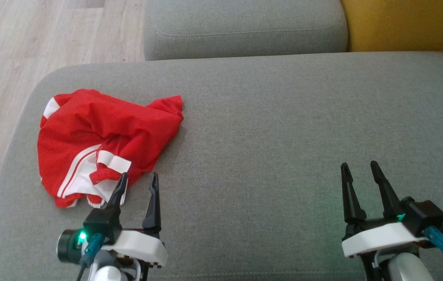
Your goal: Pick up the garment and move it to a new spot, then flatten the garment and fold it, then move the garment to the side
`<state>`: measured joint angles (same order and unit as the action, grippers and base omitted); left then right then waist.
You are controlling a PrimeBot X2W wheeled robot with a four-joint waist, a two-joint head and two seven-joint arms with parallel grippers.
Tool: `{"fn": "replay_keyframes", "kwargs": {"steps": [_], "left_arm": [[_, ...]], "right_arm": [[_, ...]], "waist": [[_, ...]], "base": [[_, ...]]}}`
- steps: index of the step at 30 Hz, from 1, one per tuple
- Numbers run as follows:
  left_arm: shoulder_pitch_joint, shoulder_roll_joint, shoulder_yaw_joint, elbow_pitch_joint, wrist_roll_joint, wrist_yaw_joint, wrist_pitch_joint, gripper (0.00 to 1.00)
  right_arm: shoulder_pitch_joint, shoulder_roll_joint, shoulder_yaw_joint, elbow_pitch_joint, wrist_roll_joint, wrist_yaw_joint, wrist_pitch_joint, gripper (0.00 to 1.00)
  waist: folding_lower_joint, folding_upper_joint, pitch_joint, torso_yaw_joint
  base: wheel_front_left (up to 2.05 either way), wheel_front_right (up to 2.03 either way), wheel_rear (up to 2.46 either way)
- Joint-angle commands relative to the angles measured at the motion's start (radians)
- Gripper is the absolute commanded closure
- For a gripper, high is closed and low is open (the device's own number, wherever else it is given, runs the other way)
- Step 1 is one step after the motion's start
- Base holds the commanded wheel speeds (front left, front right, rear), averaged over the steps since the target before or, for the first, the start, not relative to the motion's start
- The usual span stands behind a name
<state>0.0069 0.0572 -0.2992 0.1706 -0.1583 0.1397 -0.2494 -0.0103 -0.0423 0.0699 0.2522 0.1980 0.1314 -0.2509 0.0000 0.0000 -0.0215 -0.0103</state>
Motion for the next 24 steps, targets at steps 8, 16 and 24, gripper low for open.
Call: {"fn": "replay_keyframes", "kwargs": {"steps": [8,16,24], "left_arm": [[-0.049,-0.007,0.045,-0.031,0.01,-0.009,-0.012,0.0],[-0.054,-0.007,0.038,-0.031,0.001,-0.005,-0.012,0.0],[-0.053,-0.007,0.045,-0.032,-0.004,0.0,-0.012,0.0]], "right_arm": [[-0.04,-0.008,0.023,-0.021,0.007,-0.001,-0.011,0.0],[-0.04,-0.008,0.033,-0.025,0.011,-0.001,-0.011,0.0],[-0.031,-0.008,0.06,-0.028,0.02,-0.001,-0.011,0.0]], "waist": [[0.0,0.0,0.0,0.004],[0.0,0.0,0.001,0.03],[0.0,0.0,-0.004,0.109]], "base": [[0.0,0.0,0.0],[0.0,0.0,0.0],[0.0,0.0,0.0]]}}
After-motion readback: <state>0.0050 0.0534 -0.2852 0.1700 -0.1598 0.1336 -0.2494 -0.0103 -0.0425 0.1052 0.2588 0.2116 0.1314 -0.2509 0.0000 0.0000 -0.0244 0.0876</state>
